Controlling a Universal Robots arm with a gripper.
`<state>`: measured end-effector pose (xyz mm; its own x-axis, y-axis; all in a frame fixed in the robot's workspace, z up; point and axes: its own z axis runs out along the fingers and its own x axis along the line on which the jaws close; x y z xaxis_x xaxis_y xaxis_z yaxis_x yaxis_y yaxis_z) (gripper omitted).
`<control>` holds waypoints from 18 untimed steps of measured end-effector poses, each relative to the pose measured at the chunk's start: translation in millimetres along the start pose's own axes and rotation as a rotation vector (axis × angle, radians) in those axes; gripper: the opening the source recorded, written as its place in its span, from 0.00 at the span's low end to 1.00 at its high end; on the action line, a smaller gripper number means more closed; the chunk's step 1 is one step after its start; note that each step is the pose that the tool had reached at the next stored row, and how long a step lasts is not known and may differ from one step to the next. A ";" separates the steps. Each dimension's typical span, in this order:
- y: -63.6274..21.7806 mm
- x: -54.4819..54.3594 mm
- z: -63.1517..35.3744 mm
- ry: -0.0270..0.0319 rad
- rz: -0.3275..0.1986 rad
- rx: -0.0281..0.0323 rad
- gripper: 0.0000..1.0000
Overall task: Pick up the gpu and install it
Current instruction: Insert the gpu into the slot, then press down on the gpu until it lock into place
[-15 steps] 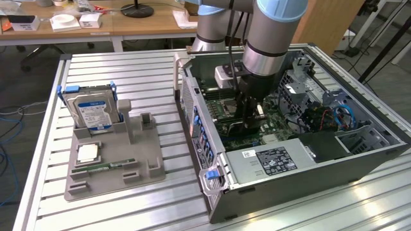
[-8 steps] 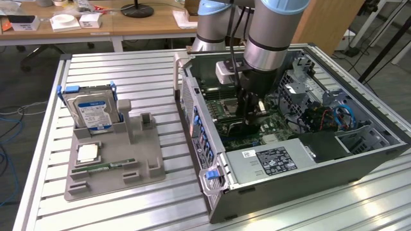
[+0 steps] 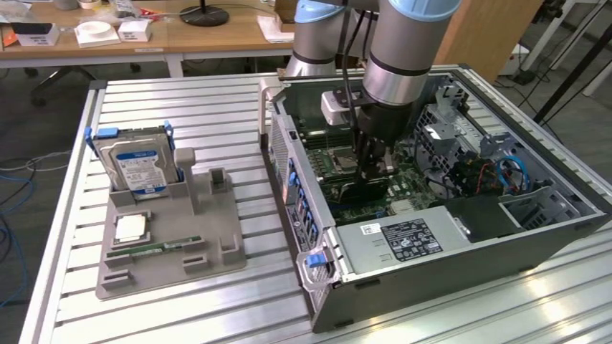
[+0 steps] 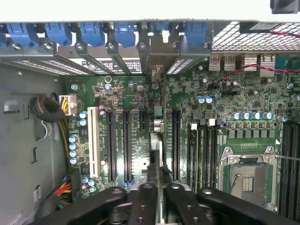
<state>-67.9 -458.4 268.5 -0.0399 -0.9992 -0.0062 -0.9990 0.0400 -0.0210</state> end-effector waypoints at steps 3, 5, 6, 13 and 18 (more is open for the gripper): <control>0.0 0.0 0.0 0.0017 0.000 0.0001 0.11; 0.0 0.0 0.0 0.0029 0.000 0.0001 0.11; 0.0 0.0 0.0 0.0034 0.000 0.0001 0.11; 0.0 0.0 0.0 0.0074 0.000 0.0003 0.11; 0.0 0.0 0.0 0.0103 0.000 0.0004 0.11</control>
<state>-67.9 -458.4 268.5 -0.0399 -0.9992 0.0041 -0.9990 0.0398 -0.0215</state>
